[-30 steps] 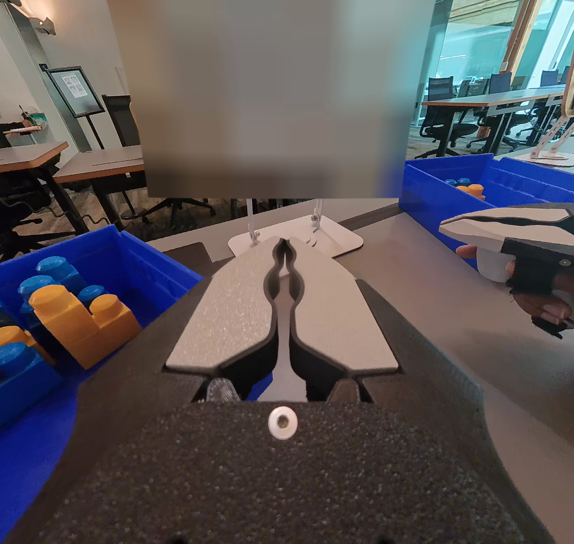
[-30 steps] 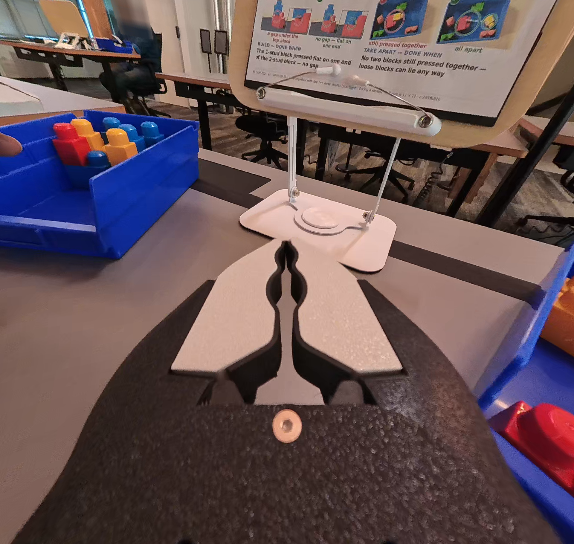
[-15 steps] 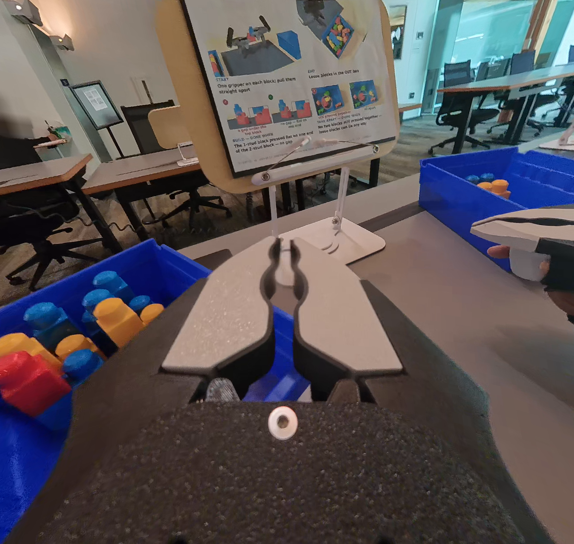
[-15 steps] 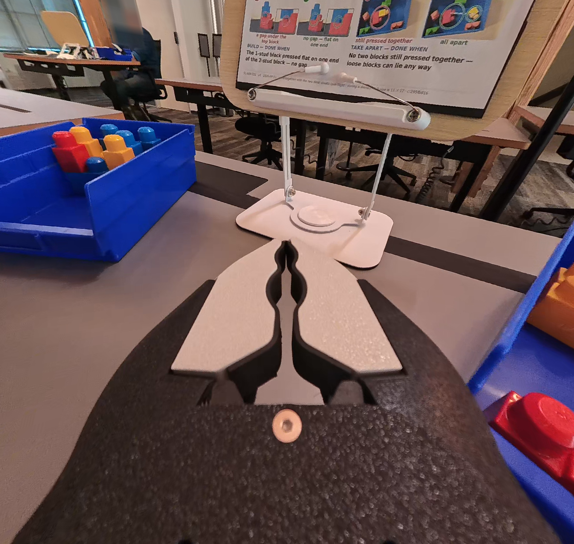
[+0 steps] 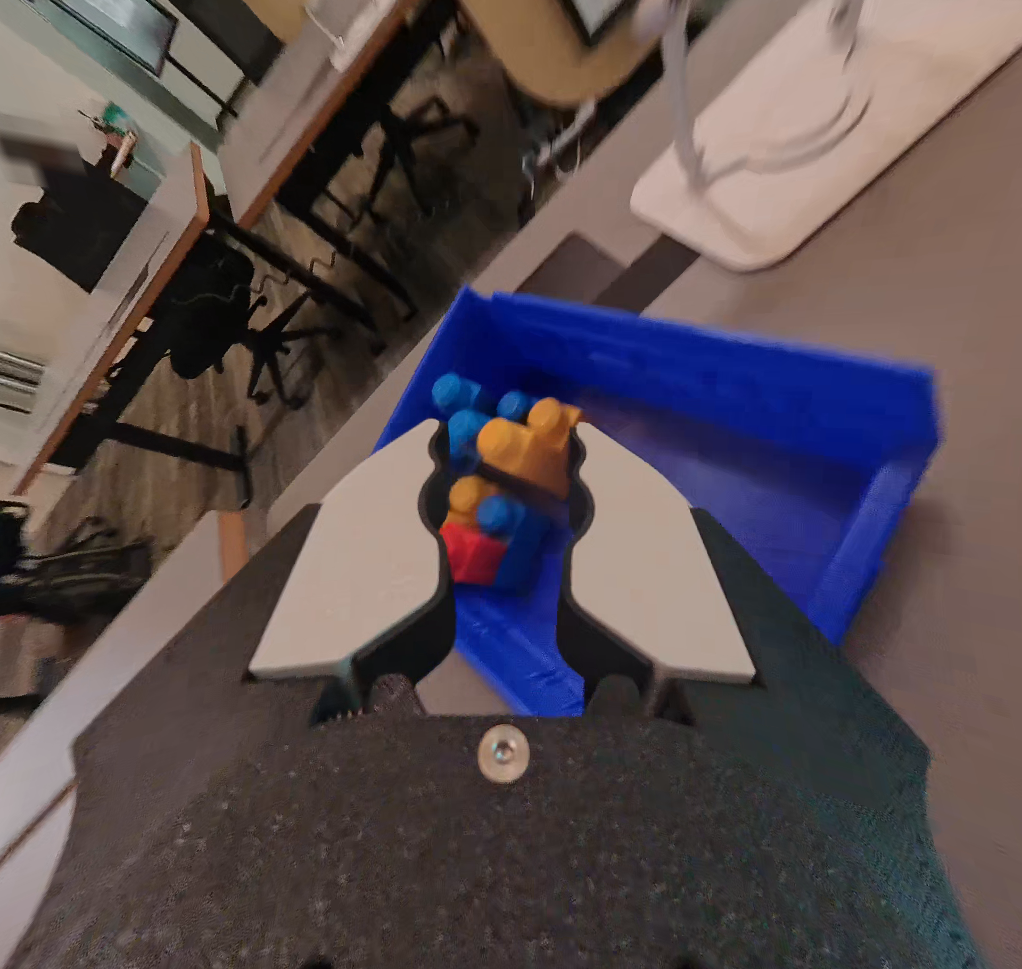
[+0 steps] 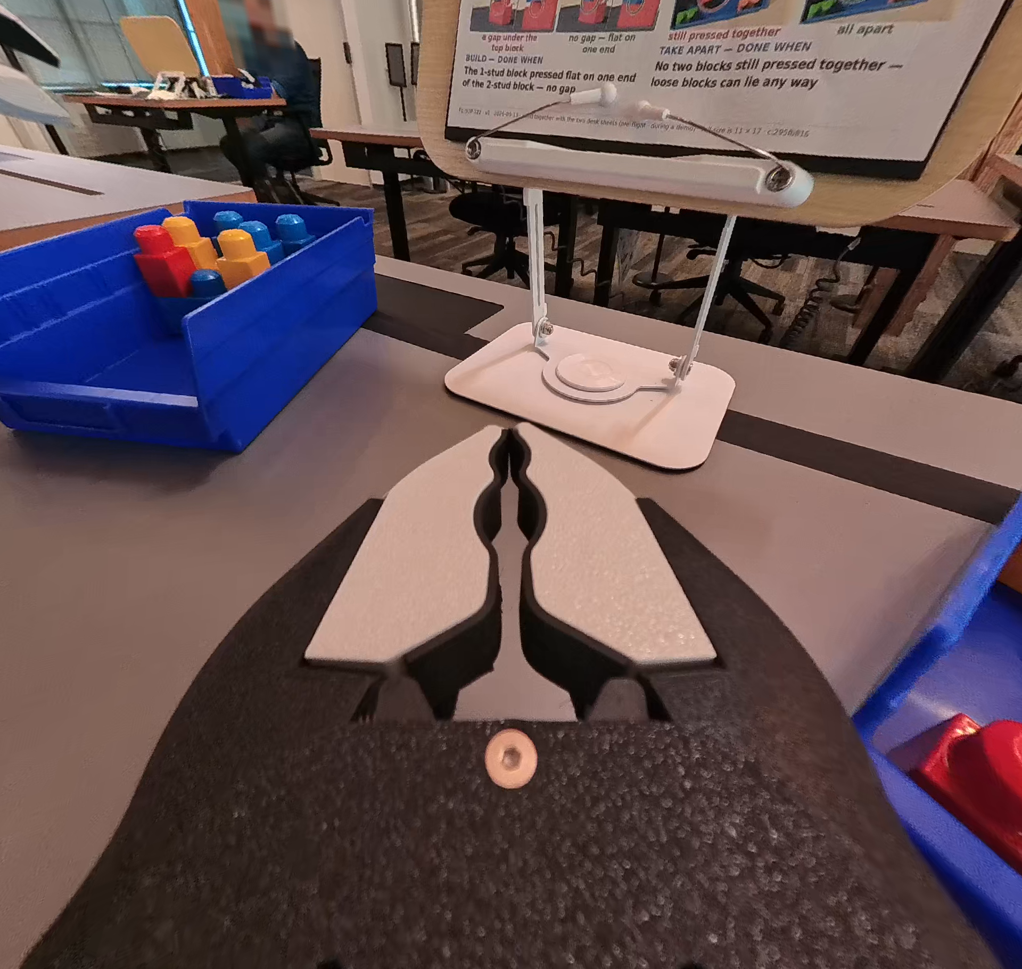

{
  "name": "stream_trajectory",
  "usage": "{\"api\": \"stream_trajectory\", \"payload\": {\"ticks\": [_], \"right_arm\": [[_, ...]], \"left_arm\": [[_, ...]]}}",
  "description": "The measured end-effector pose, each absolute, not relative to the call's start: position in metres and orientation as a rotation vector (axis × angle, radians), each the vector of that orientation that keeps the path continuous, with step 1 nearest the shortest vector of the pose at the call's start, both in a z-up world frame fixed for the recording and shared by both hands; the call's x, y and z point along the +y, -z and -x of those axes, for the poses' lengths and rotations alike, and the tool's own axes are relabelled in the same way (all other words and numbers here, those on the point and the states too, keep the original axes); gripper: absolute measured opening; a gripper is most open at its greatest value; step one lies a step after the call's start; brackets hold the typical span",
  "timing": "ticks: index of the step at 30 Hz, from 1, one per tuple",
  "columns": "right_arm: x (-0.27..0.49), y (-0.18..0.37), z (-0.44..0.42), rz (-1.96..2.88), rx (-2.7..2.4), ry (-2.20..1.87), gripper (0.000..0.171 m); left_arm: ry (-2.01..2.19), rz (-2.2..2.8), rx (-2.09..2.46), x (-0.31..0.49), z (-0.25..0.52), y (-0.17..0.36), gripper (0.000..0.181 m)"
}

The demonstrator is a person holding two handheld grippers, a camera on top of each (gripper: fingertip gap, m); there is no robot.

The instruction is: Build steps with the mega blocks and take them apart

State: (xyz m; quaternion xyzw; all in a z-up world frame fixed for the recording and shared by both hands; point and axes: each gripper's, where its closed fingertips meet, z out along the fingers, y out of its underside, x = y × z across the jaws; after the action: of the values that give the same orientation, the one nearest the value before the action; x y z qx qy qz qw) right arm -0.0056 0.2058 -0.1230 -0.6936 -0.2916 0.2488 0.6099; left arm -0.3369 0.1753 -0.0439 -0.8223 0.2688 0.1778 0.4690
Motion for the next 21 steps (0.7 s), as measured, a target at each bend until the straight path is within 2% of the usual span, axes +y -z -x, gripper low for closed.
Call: {"api": "stream_trajectory", "payload": {"ticks": [3,9,21], "right_arm": [[0.207,0.128,0.007,1.623,-0.681,-0.583,0.000],[0.209,0.134,0.007,1.647,-0.692,-0.591,0.000],[0.209,0.141,0.009,1.670,-0.729,-0.592,0.000]], "left_arm": [[-0.519,2.126,0.827,0.182,0.356,0.062,0.043],[-0.413,2.371,1.014,0.192,0.371,0.100,0.040],[-0.330,2.595,1.043,0.226,0.393,0.140,0.041]]}}
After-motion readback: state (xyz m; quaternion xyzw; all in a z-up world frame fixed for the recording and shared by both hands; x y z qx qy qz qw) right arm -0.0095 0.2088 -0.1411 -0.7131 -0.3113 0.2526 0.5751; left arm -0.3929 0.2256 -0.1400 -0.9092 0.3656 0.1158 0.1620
